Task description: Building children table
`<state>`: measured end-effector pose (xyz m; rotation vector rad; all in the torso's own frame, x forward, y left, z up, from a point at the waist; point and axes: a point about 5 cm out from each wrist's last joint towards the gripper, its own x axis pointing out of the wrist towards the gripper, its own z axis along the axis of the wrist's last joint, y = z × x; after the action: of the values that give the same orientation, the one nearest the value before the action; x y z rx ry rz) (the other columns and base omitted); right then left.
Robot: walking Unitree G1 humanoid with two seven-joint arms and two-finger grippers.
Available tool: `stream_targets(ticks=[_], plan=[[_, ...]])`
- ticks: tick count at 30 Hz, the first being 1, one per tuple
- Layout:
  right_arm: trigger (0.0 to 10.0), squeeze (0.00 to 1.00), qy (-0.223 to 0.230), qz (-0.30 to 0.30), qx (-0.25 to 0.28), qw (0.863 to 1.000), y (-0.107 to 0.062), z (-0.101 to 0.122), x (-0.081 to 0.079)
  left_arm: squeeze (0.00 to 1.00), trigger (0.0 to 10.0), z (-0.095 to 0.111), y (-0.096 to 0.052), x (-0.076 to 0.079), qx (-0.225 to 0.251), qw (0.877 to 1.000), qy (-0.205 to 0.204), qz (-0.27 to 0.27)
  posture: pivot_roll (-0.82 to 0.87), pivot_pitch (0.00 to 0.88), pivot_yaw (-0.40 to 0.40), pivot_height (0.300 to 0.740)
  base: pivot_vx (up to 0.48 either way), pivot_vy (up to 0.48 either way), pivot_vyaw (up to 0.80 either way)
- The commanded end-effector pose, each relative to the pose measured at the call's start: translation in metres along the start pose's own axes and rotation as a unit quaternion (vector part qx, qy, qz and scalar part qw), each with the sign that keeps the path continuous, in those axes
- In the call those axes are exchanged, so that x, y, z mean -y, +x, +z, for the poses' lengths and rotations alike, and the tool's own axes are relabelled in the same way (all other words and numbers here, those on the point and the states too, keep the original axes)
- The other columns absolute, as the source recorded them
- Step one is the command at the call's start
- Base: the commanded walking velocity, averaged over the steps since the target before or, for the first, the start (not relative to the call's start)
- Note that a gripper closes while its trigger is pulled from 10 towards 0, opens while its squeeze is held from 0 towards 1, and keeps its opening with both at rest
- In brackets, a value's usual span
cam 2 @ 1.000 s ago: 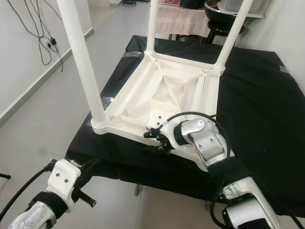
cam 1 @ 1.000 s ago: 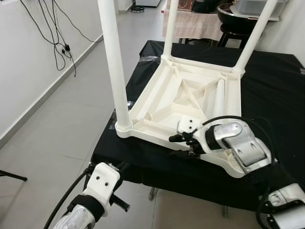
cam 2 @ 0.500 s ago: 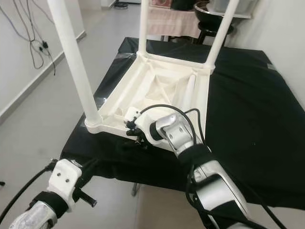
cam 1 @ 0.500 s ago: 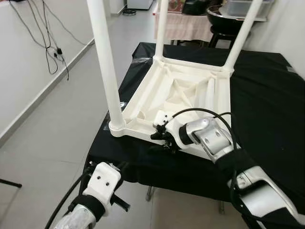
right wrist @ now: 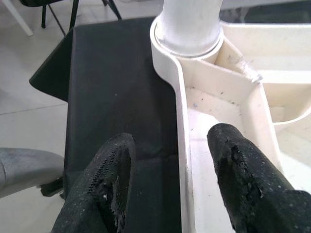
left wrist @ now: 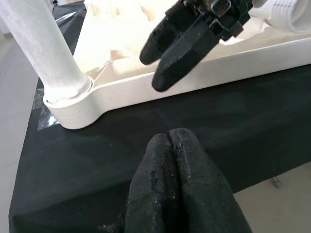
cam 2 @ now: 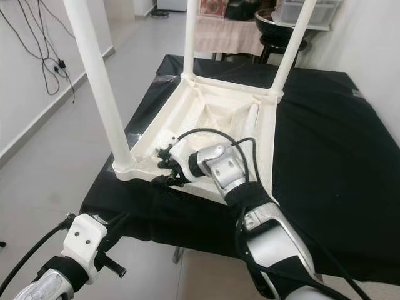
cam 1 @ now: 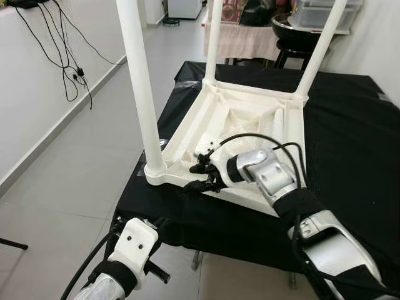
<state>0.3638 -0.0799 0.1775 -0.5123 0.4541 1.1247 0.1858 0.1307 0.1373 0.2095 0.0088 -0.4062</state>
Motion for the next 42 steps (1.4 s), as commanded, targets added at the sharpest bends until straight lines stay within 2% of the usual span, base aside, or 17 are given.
stream_targets(ticks=[1,4,7,8,9,10,23,25,26,27,32,37,38,39,40,41,42], plan=[[10.0,0.0,-0.004,0.006,-0.021,1.0,0.005,-0.003,-0.003,0.0,10.0,-0.006,-0.001,0.001,-0.017,1.0,-0.001,-0.004,0.01,0.093,-0.052,0.74,0.0,0.0,0.0],[10.0,0.0,-0.005,0.003,-0.053,0.999,0.015,-0.011,-0.007,0.0,10.0,-0.006,-0.001,0.001,-0.018,1.0,-0.001,-0.004,0.0,0.093,-0.051,0.74,0.0,0.0,0.0],[9.8,0.0,-0.005,0.002,-0.056,0.998,0.016,-0.012,-0.007,0.0,10.0,-0.007,-0.001,0.001,-0.018,1.0,-0.001,-0.004,0.0,0.093,-0.051,0.74,0.0,0.0,0.0],[8.9,0.0,-0.008,0.009,-0.057,0.998,0.018,-0.012,-0.008,0.0,10.0,-0.007,-0.001,0.001,-0.018,1.0,-0.001,-0.005,0.0,0.093,-0.051,0.74,0.0,0.0,0.0],[8.9,0.0,-0.008,0.009,-0.057,0.998,0.018,-0.012,-0.008,0.0,10.0,-0.007,-0.001,0.001,-0.018,1.0,-0.001,-0.005,0.0,0.093,-0.051,0.74,0.0,0.0,0.0],[0.0,0.0,-0.03,0.032,-0.052,0.998,0.019,-0.012,-0.013,0.0,10.0,-0.007,-0.001,0.001,-0.018,1.0,-0.001,-0.004,0.0,0.094,-0.053,0.74,0.0,0.0,0.0],[0.0,0.0,-0.137,0.091,0.007,0.986,0.012,-0.002,-0.018,0.0,10.0,-0.007,-0.002,0.0,-0.019,1.0,0.0,-0.005,0.0,0.095,-0.05,0.74,0.0,0.0,0.0],[0.0,0.0,-0.18,0.115,0.008,0.977,0.009,-0.002,-0.021,0.0,10.0,-0.007,-0.002,0.0,-0.02,1.0,0.0,-0.005,0.0,0.095,-0.047,0.74,0.0,0.0,0.0],[0.0,0.0,-0.18,0.115,0.008,0.977,0.009,-0.002,-0.021,0.0,10.0,-0.007,-0.002,0.0,-0.02,1.0,0.0,-0.005,0.0,0.095,-0.047,0.74,0.0,0.0,0.0],[0.0,0.0,-0.206,0.136,0.007,0.969,0.007,-0.004,-0.026,0.0,10.0,-0.007,-0.002,0.0,-0.02,1.0,0.001,-0.005,0.0,0.096,-0.046,0.74,0.0,0.0,0.0],[0.0,0.0,-0.257,0.174,0.006,0.951,0.009,-0.006,-0.038,0.0,10.0,-0.007,-0.003,-0.001,-0.021,1.0,0.002,-0.005,0.0,0.099,-0.044,0.74,0.0,0.0,0.0],[0.0,0.0,-0.269,0.145,-0.013,0.952,0.016,-0.009,-0.035,0.0,10.0,-0.007,-0.002,-0.002,-0.022,1.0,0.003,-0.005,0.01,0.099,-0.042,0.74,0.0,0.0,0.0],[7.8,0.0,-0.271,0.12,-0.017,0.955,0.019,-0.008,-0.032,0.0,10.0,-0.007,-0.002,-0.002,-0.022,1.0,0.004,-0.006,0.01,0.099,-0.042,0.74,0.0,0.0,0.0],[7.8,0.0,-0.271,0.12,-0.017,0.955,0.019,-0.008,-0.032,0.0,10.0,-0.007,-0.002,-0.002,-0.022,1.0,0.004,-0.006,0.01,0.099,-0.042,0.74,0.0,0.0,0.0],[10.0,0.0,-0.257,0.1,-0.01,0.961,0.024,-0.005,-0.031,0.0,10.0,-0.007,-0.002,-0.002,-0.022,1.0,0.005,-0.006,0.01,0.097,-0.039,0.74,0.0,0.0,0.0],[10.0,0.0,-0.245,0.089,-0.004,0.965,0.027,-0.003,-0.031,0.0,10.0,-0.007,-0.002,-0.002,-0.023,1.0,0.005,-0.007,0.01,0.097,-0.039,0.74,0.0,0.0,0.0],[10.0,1.0,-0.228,0.08,0.008,0.97,0.029,0.0,-0.031,0.0,10.0,-0.007,-0.002,-0.002,-0.023,1.0,0.006,-0.007,0.01,0.095,-0.039,0.74,0.0,0.0,0.0]])
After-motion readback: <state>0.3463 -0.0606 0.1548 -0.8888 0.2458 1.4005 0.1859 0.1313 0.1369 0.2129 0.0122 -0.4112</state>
